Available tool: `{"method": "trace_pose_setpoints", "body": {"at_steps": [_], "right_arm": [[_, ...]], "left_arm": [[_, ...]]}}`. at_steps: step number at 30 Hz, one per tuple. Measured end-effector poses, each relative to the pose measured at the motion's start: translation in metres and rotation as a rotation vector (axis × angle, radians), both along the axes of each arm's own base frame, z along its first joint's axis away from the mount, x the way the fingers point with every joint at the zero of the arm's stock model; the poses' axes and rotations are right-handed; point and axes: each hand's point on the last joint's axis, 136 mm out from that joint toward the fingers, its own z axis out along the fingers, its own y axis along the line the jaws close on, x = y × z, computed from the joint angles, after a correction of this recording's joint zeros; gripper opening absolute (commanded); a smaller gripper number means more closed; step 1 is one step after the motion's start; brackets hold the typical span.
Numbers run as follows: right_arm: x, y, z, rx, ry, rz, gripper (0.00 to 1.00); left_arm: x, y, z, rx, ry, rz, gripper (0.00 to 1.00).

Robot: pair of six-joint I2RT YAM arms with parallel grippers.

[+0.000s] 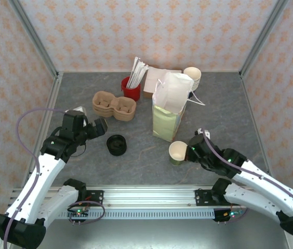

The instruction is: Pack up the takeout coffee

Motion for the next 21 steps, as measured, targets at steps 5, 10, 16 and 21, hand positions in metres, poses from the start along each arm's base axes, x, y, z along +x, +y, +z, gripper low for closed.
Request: {"method": "trace_pose_setpoints", "body": {"at_steps": [5,10,16,21], "right_arm": [[0.004,0.029,-0.002,0.025,-0.045,0.047,0.0],[0.009,0.05,-0.007,0.052,-0.057,0.052,0.0],[0.013,0.066,-0.017,0.063,-0.045,0.048,0.0],[0.018,0.071,-0.023,0.051,-0.048,0.033,0.0]], "left_arm": [[0.003,-0.005,-0.009,-0.043,0.014,0.013,0.98],[0.006,-0.006,-0.015,-0.051,0.037,0.025,0.98],[0.005,-0.026,-0.021,-0.055,0.062,-0.046,0.95],[-0.003,-0.044,-0.04,-0.014,0.115,-0.112,0.91]]}}
